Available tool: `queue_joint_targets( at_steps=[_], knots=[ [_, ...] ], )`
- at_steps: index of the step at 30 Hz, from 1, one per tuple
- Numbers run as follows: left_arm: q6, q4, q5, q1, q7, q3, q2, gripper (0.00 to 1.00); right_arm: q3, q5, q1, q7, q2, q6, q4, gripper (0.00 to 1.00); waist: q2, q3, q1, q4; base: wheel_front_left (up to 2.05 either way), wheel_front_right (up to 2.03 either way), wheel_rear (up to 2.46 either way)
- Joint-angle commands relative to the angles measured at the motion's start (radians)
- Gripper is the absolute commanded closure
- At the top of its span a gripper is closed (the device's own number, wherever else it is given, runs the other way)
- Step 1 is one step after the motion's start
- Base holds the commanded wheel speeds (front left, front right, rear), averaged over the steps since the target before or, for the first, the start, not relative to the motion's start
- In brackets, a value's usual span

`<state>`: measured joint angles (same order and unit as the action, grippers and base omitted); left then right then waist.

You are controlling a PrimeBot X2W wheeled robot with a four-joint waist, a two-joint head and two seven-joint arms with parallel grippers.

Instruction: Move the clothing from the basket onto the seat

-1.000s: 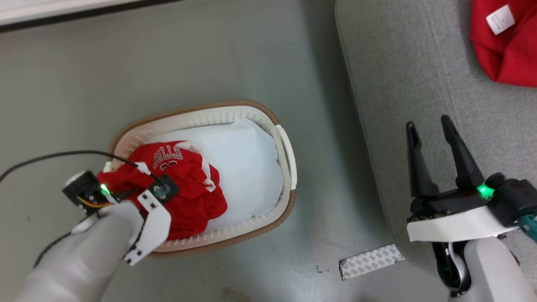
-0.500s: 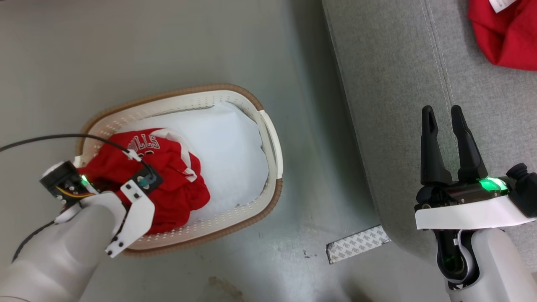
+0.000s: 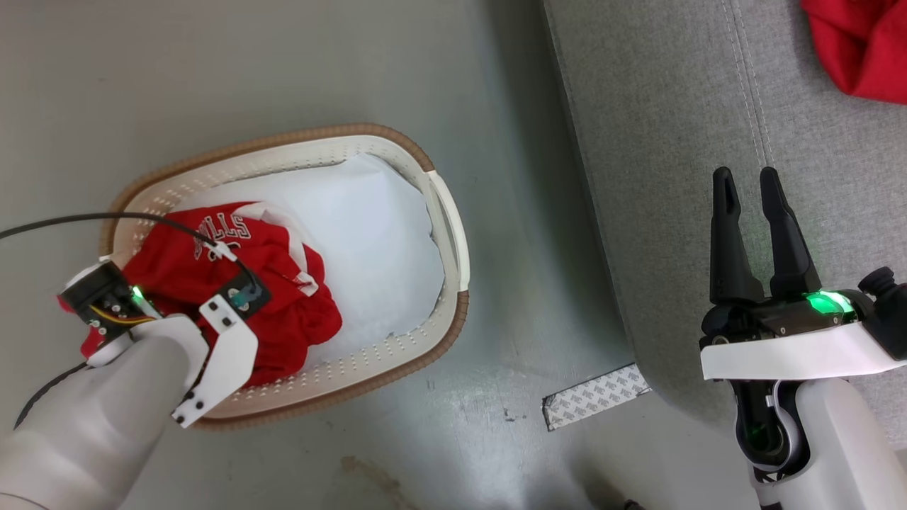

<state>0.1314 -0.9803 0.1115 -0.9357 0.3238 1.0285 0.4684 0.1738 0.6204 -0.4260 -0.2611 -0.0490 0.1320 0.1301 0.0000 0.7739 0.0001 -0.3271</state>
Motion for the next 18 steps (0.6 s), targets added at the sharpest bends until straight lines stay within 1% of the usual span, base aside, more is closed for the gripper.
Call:
queue_joint_targets(
  at_steps=[1, 4, 8, 13, 18],
  knots=[
    [-0.002, 0.006, 0.013, -0.006, -0.007, 0.003, 0.013, 1.00, -0.003, 0.006, -0.010, -0.003, -0.001, -0.003, 0.001, 0.00, 0.0000, -0.002, -0.0001, 0.000, 0.00, 0.00, 0.00],
    [-0.008, 0.022, 0.045, 0.004, -0.022, -0.014, 0.001, 1.00, -0.011, 0.001, -0.004, -0.003, -0.001, -0.003, 0.010, 0.00, 0.0000, -0.019, -0.0001, 0.007, 0.00, 0.00, 0.00],
    [-0.042, 0.047, 0.086, 0.034, -0.073, -0.046, -0.026, 1.00, -0.023, -0.002, 0.018, -0.003, -0.001, -0.003, 0.023, 0.00, 0.0000, -0.070, -0.0001, 0.029, 0.00, 0.00, 0.00],
    [-0.086, 0.077, 0.131, 0.082, -0.153, -0.070, -0.067, 1.00, -0.044, -0.019, 0.054, -0.003, -0.001, -0.002, 0.043, 0.00, 0.0000, -0.170, -0.0001, 0.070, 0.00, 0.00, 0.00],
    [-0.120, 0.096, 0.174, 0.138, -0.236, -0.099, -0.118, 1.00, -0.072, -0.049, 0.104, -0.003, -0.002, -0.002, 0.070, 0.00, 0.0000, -0.296, -0.0001, 0.121, 0.00, 0.00, 0.00]
  ],
)
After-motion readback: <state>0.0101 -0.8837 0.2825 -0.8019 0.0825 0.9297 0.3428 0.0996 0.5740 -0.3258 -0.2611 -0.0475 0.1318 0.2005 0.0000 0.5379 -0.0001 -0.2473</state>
